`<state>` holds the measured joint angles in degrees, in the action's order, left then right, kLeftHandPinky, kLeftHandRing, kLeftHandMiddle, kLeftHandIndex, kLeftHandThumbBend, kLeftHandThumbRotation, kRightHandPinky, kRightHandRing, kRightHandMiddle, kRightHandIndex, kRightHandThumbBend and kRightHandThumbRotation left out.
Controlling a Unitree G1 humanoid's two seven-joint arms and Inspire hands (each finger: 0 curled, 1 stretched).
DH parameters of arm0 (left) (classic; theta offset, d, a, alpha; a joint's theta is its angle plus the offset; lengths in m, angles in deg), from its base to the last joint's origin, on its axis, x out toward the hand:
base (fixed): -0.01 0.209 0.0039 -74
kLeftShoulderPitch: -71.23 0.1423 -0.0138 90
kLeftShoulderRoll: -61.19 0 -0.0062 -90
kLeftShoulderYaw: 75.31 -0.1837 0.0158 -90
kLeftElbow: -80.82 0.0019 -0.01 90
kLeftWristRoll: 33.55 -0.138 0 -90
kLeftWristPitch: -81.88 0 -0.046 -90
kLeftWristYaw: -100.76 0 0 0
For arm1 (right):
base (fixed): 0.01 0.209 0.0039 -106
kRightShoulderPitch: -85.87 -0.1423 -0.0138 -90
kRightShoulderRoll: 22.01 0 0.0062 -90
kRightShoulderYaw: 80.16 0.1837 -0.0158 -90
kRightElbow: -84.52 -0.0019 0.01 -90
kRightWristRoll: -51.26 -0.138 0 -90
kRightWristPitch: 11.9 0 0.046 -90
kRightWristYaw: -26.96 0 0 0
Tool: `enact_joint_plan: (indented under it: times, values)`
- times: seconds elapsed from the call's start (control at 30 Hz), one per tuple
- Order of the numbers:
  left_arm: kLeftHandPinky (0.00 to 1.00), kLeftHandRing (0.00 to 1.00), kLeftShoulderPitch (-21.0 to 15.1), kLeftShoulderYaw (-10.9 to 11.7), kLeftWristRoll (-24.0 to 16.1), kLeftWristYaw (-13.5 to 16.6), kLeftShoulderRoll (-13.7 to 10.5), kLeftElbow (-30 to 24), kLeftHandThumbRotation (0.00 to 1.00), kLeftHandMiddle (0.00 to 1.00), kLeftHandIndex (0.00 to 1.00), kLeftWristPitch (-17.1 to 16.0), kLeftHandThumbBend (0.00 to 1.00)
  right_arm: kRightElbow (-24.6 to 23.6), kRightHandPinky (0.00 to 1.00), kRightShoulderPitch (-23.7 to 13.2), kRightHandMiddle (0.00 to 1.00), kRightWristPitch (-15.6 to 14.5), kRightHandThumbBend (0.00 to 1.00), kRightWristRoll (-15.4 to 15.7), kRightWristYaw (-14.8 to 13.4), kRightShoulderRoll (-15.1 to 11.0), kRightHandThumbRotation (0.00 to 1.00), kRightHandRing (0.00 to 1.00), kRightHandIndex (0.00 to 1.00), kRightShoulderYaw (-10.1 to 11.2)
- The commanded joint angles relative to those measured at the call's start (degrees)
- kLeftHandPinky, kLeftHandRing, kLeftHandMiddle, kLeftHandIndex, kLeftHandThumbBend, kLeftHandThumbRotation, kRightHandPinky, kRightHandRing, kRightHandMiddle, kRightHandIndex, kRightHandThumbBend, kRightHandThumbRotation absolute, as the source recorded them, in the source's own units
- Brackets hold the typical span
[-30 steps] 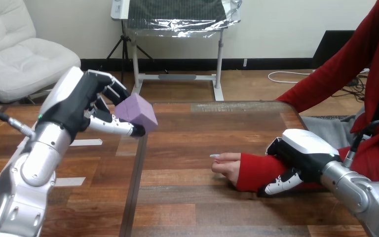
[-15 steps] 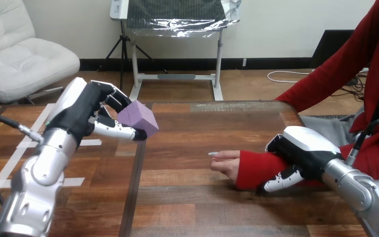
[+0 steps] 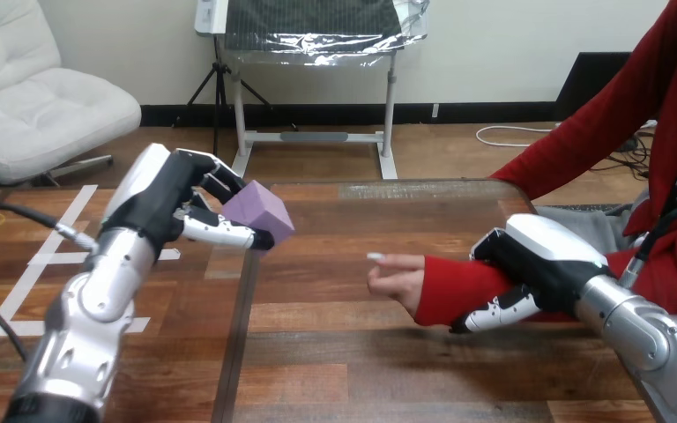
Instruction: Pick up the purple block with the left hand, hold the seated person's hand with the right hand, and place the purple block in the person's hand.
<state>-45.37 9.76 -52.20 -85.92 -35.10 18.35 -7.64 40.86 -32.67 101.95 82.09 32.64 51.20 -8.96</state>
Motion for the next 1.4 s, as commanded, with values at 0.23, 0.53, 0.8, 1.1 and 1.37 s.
enact_joint_plan:
  times: [0.23,0.53,0.8,1.1,1.37]
  values:
    - [0.22,0.29,-11.56,-2.26,-1.03,3.56,3.19,9.14,0.00,0.35,0.43,-4.72,0.72,-10.11,0.23,-1.69,0.31,-1.30,0.71,-3.31,1.58,0.69,0.33,0.27,0.32,3.45]
    - [0.21,0.28,-14.43,-3.13,-1.26,4.63,5.33,13.50,0.00,0.35,0.43,-4.92,0.72,-12.74,0.25,-1.49,0.32,-2.12,0.71,-4.17,2.33,1.36,0.34,0.28,0.33,3.73]
    - [0.20,0.27,-16.77,-3.74,-1.18,4.94,6.78,17.22,0.00,0.35,0.43,-5.97,0.73,-13.37,0.24,-1.98,0.32,-2.33,0.72,-4.86,2.48,2.23,0.34,0.27,0.32,3.56]
    - [0.21,0.29,-18.73,-4.18,-1.39,5.48,8.40,19.88,0.00,0.35,0.43,-6.83,0.73,-13.87,0.25,-2.69,0.32,-3.09,0.72,-4.50,2.55,3.04,0.35,0.28,0.32,3.06]
    - [0.19,0.26,-20.43,-4.81,-1.96,6.06,9.59,22.29,0.00,0.33,0.42,-7.64,0.74,-14.06,0.27,-3.33,0.33,-3.54,0.73,-4.03,2.42,3.83,0.39,0.30,0.33,2.71]
